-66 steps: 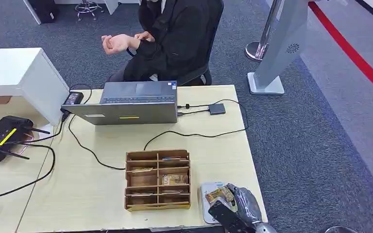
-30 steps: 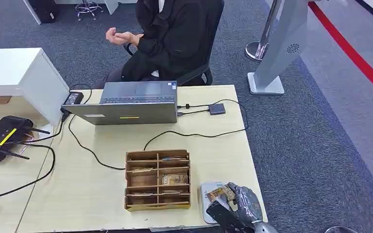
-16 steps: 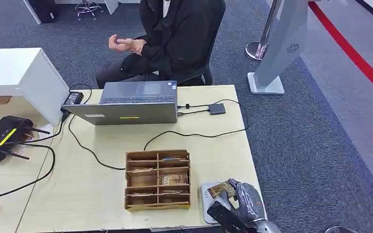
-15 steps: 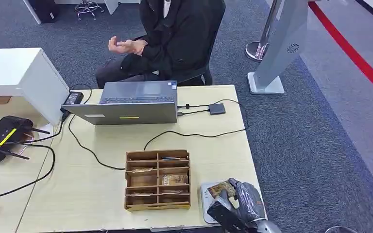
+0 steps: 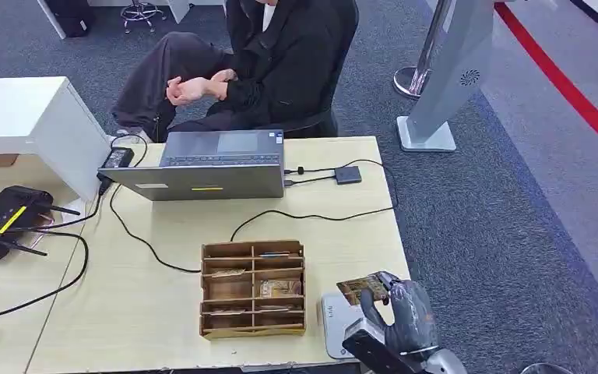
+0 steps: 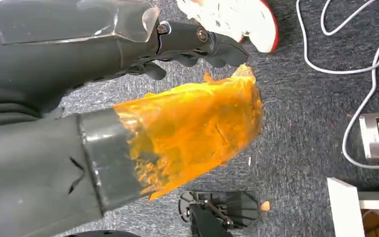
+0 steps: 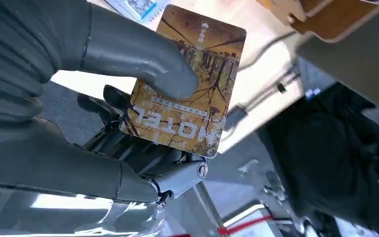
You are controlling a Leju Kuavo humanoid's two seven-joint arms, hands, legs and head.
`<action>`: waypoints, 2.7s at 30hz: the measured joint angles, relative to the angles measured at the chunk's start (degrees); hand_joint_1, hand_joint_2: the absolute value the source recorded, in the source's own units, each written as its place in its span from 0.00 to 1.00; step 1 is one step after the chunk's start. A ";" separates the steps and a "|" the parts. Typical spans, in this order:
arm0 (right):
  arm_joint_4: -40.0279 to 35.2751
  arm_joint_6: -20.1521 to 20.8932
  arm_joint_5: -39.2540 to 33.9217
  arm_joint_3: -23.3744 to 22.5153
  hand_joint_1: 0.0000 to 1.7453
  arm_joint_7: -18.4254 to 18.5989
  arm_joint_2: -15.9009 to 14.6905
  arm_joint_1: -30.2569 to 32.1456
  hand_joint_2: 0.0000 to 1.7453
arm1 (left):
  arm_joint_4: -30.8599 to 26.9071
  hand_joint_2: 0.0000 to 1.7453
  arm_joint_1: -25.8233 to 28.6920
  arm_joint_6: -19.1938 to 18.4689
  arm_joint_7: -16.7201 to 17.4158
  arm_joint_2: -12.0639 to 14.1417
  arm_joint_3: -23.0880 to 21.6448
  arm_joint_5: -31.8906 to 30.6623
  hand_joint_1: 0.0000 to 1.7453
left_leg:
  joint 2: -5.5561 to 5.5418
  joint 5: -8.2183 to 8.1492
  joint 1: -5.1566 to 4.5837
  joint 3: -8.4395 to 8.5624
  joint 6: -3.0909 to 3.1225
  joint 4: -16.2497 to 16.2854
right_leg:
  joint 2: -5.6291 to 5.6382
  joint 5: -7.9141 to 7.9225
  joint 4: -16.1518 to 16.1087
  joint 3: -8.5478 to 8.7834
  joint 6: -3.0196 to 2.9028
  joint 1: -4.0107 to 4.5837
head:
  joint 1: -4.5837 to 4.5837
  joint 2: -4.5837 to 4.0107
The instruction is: Pass the card to the sensor for recognition and then transmit it.
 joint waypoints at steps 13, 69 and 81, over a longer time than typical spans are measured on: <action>-9.45 -8.96 4.48 -3.94 1.00 -12.94 0.87 2.55 1.00 | 0.00 0.00 -0.01 -0.79 -0.13 0.00 0.37 -1.62 0.00 | 0.00 0.00 0.00 0.01 0.00 0.00 | 0.00 0.00 0.01 0.00 0.00 0.00 | 0.00 0.00; 5.83 2.19 20.04 -4.48 0.00 -5.34 12.76 -21.66 0.00 | -0.02 0.00 -2.68 -5.18 5.62 -0.09 -2.12 -9.18 0.00 | -0.02 0.10 0.01 0.03 -0.14 0.00 | 0.01 0.04 0.13 -0.02 -0.05 0.00 | -0.02 0.00; 4.32 2.82 18.08 -2.82 0.00 -6.95 12.76 -20.40 0.00 | -0.02 0.00 -2.77 -5.33 5.27 -0.09 -2.12 -8.79 0.00 | -0.02 0.10 0.01 0.04 -0.14 0.00 | 0.01 0.03 0.13 -0.04 -0.05 0.01 | 0.00 0.00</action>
